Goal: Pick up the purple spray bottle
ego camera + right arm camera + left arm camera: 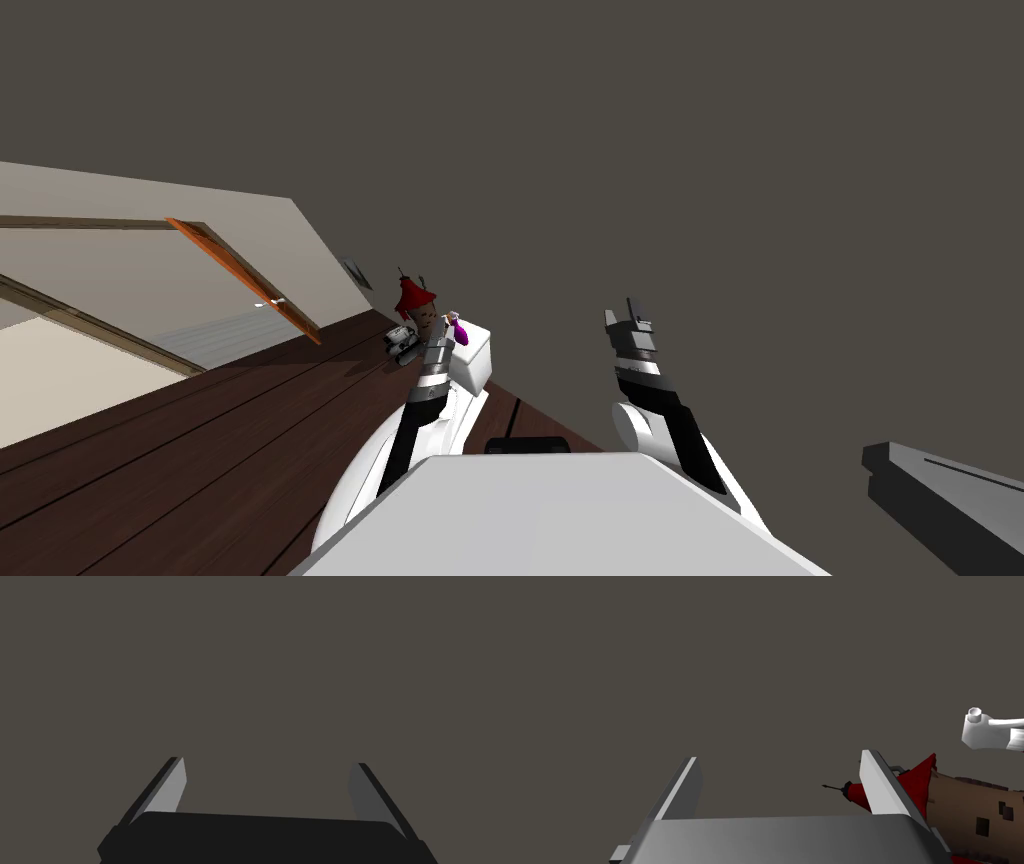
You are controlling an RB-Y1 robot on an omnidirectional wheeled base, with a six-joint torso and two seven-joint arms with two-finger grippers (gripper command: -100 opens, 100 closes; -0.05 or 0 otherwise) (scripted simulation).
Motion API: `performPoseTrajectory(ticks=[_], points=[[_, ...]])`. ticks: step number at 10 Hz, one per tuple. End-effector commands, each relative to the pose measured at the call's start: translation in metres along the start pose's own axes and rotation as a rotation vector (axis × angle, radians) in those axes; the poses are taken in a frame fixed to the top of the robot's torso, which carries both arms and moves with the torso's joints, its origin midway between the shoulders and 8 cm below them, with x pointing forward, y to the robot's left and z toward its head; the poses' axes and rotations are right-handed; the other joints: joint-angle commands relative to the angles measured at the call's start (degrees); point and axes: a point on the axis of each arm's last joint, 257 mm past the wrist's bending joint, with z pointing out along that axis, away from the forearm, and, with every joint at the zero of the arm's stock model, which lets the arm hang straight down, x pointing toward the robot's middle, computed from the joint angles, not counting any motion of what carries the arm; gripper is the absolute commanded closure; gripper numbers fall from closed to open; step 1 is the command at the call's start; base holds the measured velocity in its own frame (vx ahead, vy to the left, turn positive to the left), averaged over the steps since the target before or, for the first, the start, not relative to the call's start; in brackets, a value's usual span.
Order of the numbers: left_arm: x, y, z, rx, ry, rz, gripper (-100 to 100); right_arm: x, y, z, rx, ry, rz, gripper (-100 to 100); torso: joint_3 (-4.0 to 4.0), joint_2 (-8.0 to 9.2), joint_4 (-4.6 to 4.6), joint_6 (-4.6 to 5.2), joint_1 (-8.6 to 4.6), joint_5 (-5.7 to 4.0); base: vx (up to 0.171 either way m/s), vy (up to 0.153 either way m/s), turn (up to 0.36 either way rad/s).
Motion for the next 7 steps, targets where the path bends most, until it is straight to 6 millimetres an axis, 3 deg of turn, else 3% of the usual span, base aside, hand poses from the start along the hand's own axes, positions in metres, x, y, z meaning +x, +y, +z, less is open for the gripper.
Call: performPoseTrajectory(ticks=[1, 7], points=[[0.006, 0.011, 0.002, -0.033, 0.033, 0.001, -100, 0.0, 0.0, 0.0, 0.0, 0.0, 0.0, 0, 0.0, 0.0, 0.0, 0.0, 0.0, 0.0, 0.006, 0.006, -0.046], [0.022, 0.046, 0.006, -0.148, 0.108, -0.015, -100, 0.0, 0.0, 0.0, 0.0, 0.0, 0.0, 0, -0.01, -0.02, -0.01, 0.0, 0.03, 0.01, 0.007, 0.011, -0.038]])
